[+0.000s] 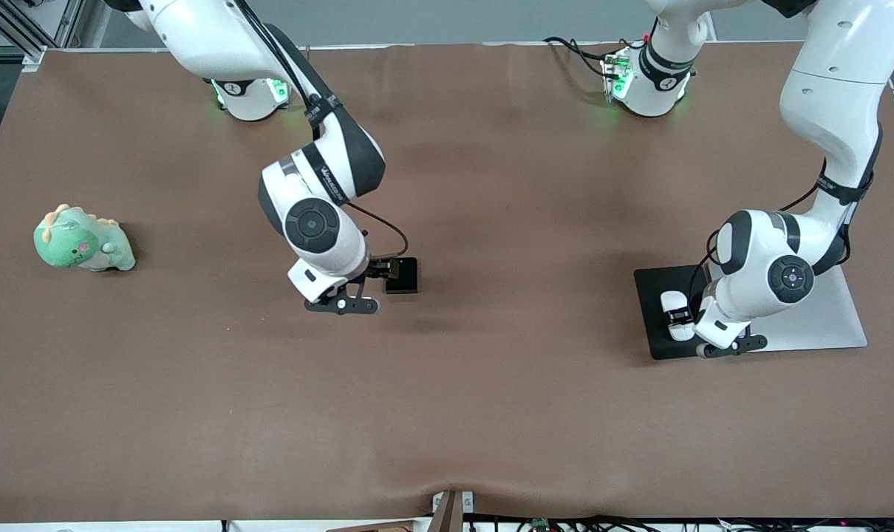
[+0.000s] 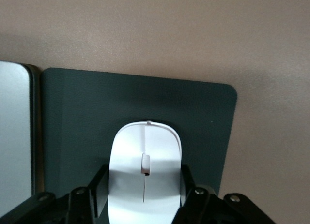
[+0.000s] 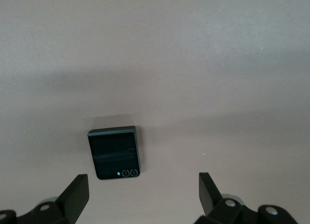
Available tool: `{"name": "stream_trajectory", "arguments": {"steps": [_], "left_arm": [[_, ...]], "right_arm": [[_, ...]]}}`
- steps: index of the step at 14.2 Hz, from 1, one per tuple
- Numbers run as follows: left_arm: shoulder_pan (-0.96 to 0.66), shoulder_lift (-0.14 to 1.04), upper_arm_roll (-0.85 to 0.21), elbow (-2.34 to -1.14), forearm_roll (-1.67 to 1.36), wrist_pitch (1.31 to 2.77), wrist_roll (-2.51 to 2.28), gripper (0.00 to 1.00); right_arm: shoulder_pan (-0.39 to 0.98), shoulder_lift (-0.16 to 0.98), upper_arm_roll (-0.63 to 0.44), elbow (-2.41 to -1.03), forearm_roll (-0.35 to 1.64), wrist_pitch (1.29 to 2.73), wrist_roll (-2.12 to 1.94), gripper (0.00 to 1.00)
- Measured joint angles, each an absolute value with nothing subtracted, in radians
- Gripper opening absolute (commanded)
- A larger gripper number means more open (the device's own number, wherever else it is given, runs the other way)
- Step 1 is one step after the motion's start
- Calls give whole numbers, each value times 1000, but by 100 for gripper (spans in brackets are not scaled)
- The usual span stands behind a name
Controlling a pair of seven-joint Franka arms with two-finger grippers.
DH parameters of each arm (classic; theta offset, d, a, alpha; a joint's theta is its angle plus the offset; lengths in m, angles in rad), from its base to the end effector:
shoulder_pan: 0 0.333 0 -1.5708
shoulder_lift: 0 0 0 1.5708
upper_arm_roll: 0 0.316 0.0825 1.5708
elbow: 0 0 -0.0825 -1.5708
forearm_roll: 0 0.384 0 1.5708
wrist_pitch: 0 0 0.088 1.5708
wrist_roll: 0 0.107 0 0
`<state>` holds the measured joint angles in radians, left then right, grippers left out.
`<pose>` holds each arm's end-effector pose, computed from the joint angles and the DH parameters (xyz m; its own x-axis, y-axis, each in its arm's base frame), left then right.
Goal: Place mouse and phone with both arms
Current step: 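Set the mouse on the pad while the right gripper grasps the phone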
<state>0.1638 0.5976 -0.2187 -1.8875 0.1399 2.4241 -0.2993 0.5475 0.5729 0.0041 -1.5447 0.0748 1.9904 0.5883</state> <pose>0.6283 -0.0283 0.1899 0.9843 0.1693 -0.0497 0.1705 -0.9851 0.0215 0.5815 0.3628 0.3075 0.9871 -0.0724 -0.1431 -0.0708 -0.9974 0.0160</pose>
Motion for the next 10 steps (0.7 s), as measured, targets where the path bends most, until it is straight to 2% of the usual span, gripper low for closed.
{"name": "stream_trajectory", "arguments": {"steps": [1,2,3,4,10], "left_arm": [[164,599,-219,-1887,140,2425,-299,45],[164,600,-219,-1887,140,2425,-299,60],[164,601,-218,-1887,140,2425,-299,89],[164,602,-218,-1887,140,2426,-299,100],[165,580,-221,-1868,140,2410,-299,100]], "right_arm": [[553,590,4,-1544,93,1997,605,100],[559,606,4,-1543,121,2008,614,100],[565,620,4,-1543,142,2032,615,100],[572,631,4,-1542,152,2064,618,100],[584,698,5,-1540,160,2111,615,100]]}}
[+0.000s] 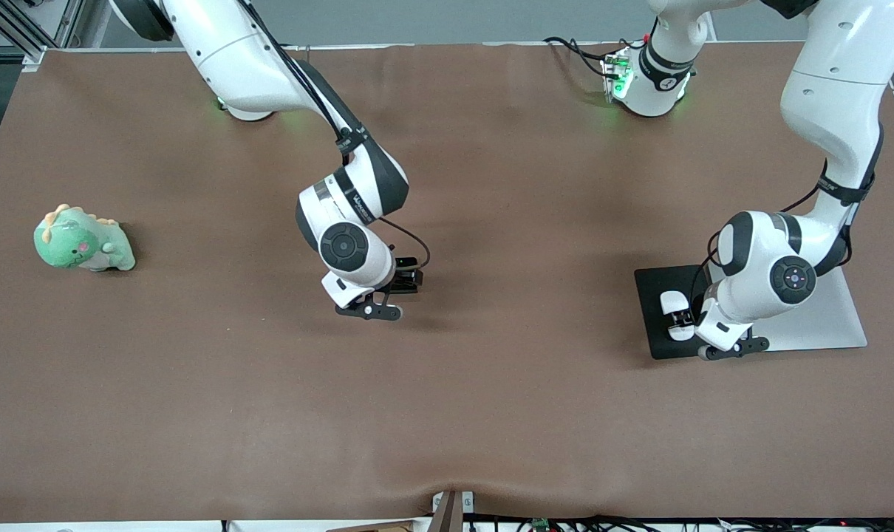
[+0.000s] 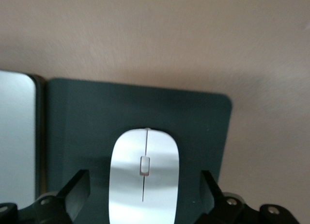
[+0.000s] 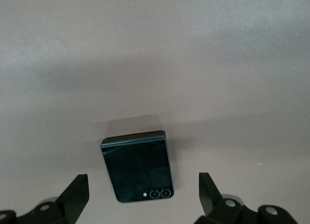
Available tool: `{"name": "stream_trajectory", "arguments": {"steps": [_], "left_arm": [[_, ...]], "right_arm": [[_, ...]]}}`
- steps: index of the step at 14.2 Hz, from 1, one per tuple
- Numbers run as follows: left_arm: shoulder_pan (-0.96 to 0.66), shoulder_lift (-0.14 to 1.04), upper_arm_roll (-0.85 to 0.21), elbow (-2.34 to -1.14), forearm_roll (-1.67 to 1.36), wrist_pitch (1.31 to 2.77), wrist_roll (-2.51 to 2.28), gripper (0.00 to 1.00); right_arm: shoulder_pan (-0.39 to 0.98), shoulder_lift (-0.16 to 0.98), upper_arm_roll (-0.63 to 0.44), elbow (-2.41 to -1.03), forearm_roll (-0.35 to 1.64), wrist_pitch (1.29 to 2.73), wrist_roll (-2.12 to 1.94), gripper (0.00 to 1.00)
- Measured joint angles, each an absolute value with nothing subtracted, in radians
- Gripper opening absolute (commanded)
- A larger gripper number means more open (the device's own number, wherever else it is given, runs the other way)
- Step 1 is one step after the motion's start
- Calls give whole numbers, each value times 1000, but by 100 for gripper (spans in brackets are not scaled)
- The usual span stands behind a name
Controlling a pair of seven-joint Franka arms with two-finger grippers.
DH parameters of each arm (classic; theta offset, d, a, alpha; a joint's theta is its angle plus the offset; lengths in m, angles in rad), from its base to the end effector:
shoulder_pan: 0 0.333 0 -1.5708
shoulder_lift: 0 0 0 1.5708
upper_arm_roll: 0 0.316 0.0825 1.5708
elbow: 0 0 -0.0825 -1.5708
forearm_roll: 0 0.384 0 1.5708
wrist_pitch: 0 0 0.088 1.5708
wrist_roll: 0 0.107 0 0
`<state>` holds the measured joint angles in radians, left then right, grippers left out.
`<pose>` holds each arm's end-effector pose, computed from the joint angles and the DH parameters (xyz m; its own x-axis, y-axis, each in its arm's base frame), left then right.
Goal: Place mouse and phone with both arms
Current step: 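Set the mouse on the pad while the right gripper grasps the phone, then lift the phone with the right gripper while the left gripper withdraws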
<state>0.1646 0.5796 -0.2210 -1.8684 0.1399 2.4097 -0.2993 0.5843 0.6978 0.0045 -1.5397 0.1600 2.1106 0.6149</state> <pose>0.6359 -0.0278 0.2074 0.9851 0.1702 -0.0269 0.1708 -0.9851 0.0223 0.5726 0.3908 0.2327 0.9768 -0.1132 -0.1817 -0.1203 -0.9923 -0.0285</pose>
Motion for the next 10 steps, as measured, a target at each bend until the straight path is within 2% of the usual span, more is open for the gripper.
{"name": "stream_trajectory", "arguments": {"steps": [4,10], "left_arm": [[164,441,-241,-1793,140,2211,-299,100],[163,304,-268,-1566,140,1815,-239,100]], "right_arm": [[608,741,5,-1539,160,2169,613,100],[633,775,5,-1539,159,2214,578,100]]}}
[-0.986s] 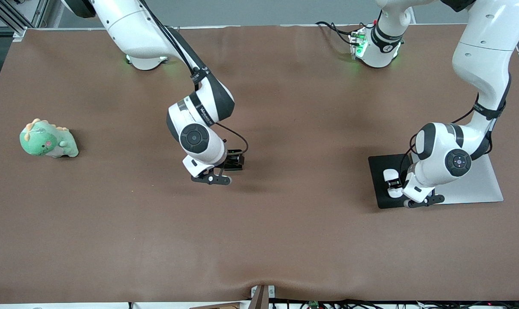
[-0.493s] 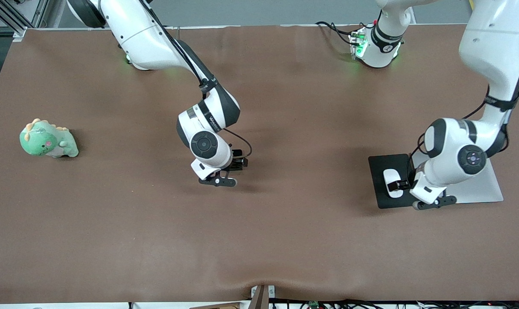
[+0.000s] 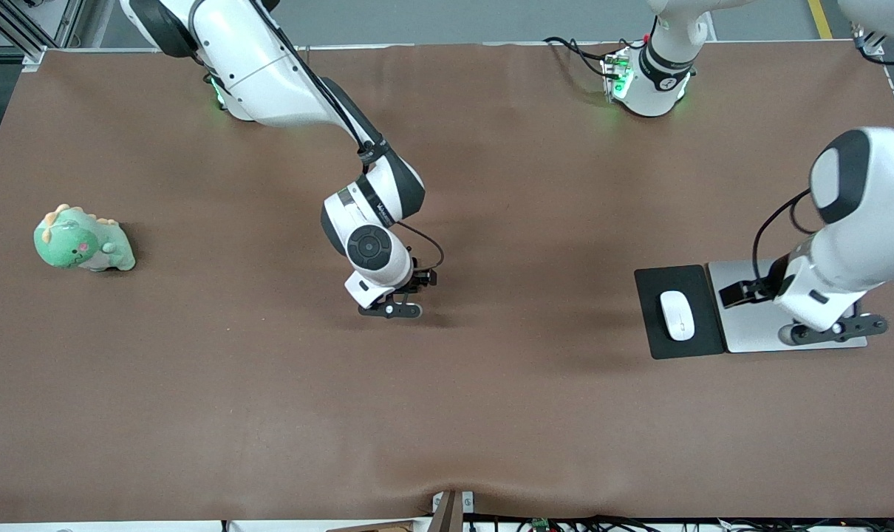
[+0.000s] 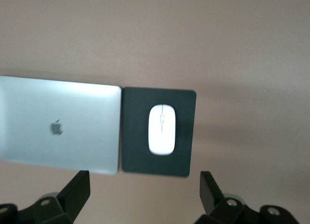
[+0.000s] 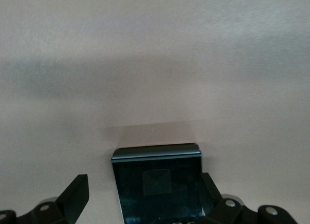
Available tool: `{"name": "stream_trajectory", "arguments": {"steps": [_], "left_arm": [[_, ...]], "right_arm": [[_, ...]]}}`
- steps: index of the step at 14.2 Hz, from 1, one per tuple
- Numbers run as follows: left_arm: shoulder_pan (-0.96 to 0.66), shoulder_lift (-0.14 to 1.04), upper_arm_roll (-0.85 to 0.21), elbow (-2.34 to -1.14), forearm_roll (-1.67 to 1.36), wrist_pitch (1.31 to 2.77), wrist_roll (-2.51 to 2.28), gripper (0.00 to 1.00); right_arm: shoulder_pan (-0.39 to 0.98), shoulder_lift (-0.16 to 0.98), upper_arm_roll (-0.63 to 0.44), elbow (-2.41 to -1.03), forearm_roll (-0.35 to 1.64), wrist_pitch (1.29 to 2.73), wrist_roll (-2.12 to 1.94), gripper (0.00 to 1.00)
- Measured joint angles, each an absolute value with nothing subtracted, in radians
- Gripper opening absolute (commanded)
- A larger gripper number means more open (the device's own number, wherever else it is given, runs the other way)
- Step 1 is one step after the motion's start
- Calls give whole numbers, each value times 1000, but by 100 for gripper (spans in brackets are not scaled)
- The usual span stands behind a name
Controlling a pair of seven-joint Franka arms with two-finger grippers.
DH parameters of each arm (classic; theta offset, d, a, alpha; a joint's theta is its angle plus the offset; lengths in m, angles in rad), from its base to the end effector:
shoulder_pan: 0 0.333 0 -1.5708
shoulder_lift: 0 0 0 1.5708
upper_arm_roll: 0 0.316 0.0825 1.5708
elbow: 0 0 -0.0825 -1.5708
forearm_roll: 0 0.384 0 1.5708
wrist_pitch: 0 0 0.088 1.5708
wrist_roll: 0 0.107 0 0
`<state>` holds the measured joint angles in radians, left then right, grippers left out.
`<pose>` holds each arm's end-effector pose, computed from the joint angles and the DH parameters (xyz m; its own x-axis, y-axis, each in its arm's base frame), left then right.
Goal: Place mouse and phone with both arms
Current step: 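Lift the phone with the right gripper while the left gripper withdraws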
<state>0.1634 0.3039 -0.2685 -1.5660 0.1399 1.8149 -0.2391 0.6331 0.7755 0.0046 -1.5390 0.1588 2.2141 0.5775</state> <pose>0.6447 -0.0378 0.4699 0.9937 0.1079 -0.0300 0.1058 -0.9924 -0.0635 0.5562 0.4180 0.1867 0.9873 -0.0389 -0.1542 -0.0460 -0.9980 -0.0423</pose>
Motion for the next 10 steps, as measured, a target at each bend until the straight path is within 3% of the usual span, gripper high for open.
{"name": "stream_trajectory", "arguments": {"steps": [10], "left_arm": [[162,47,-277,-1525,55,1545,-230,100]], "right_arm": [[636,783,1,-1544,98,2209,546,100]]}}
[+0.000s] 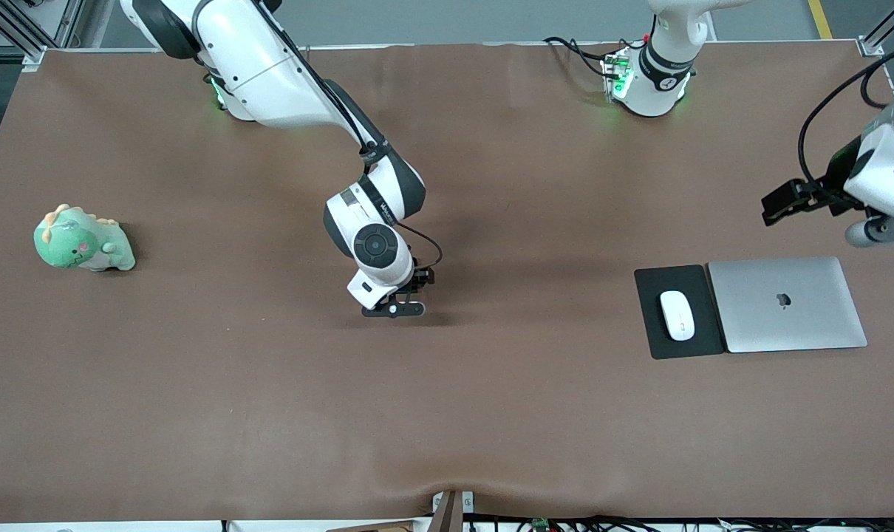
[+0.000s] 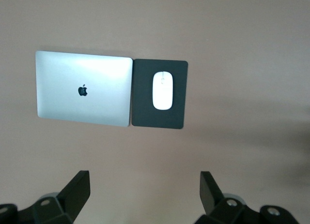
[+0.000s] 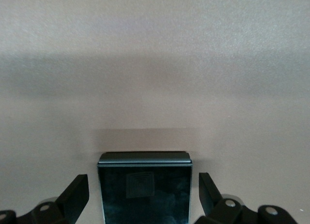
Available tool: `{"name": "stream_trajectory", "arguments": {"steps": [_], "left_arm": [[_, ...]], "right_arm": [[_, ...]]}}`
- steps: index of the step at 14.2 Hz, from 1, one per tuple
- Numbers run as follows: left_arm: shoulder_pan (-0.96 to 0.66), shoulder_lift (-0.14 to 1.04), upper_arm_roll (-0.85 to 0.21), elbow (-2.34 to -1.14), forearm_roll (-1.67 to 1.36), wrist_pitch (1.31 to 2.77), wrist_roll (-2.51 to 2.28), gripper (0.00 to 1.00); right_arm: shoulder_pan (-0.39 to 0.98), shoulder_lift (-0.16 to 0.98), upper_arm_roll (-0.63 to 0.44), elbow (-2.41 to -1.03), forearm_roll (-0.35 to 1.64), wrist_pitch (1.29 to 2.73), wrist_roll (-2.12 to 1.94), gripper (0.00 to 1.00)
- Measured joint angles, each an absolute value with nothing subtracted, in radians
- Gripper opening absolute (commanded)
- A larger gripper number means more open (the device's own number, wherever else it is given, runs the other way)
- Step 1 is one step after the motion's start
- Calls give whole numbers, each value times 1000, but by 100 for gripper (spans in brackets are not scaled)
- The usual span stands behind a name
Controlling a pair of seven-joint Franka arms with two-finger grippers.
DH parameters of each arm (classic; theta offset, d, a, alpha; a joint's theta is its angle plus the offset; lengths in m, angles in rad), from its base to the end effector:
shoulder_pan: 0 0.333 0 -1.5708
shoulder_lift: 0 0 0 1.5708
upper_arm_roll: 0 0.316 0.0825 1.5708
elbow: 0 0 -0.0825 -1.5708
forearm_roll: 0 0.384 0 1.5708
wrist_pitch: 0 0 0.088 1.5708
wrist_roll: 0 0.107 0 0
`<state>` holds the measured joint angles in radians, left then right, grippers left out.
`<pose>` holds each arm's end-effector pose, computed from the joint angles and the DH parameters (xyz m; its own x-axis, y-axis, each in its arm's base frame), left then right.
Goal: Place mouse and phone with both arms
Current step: 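Lift the phone with the right gripper while the left gripper withdraws, then carry the black phone with the right gripper toward the green plush toy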
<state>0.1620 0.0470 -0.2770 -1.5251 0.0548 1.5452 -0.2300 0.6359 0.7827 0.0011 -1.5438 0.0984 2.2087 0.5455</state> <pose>0.5633 -0.0552 0.6185 0.9931 0.1159 -0.0149 0.1151 -0.9923 -0.0466 0.5546 0.4143 0.1791 0.9898 0.0276 -0.1398 0.0279 -0.9996 0.0003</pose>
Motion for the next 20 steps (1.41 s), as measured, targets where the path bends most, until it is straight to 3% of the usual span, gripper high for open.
{"name": "stream_trajectory", "arguments": {"steps": [1,2,3,4,5,6,10,13,16,20], "left_arm": [[162,33,-277,-1525,48,1537,-230,100],[161,20,-277,-1525,45,1530,-230,100],[159,10,-278,-1526,44,1525,-230,100],[152,-1,-277,-1528,42,1521,-228,100],[136,-12,-274,-1532,42,1514,-228,100],[115,-21,-266,-1539,41,1504,-228,100],[78,-39,-242,-1558,41,1486,-228,100],[78,-39,-236,-1567,41,1486,-228,100],[78,-39,-234,-1572,41,1472,-228,100],[81,-39,-232,-1572,41,1442,-228,100]], "right_arm": [[637,784,1,-1547,96,2209,544,100],[638,786,1,-1549,91,2209,544,91],[639,787,1,-1552,81,2209,543,45],[640,787,1,-1552,74,2209,543,21],[642,787,1,-1552,70,2209,543,5],[644,787,1,-1551,67,2209,543,0],[644,785,-7,-1517,63,2166,543,0],[607,759,-19,-1488,63,2054,543,0],[536,695,-23,-1492,63,1914,537,0],[452,564,-26,-1587,63,1883,499,0]]}}
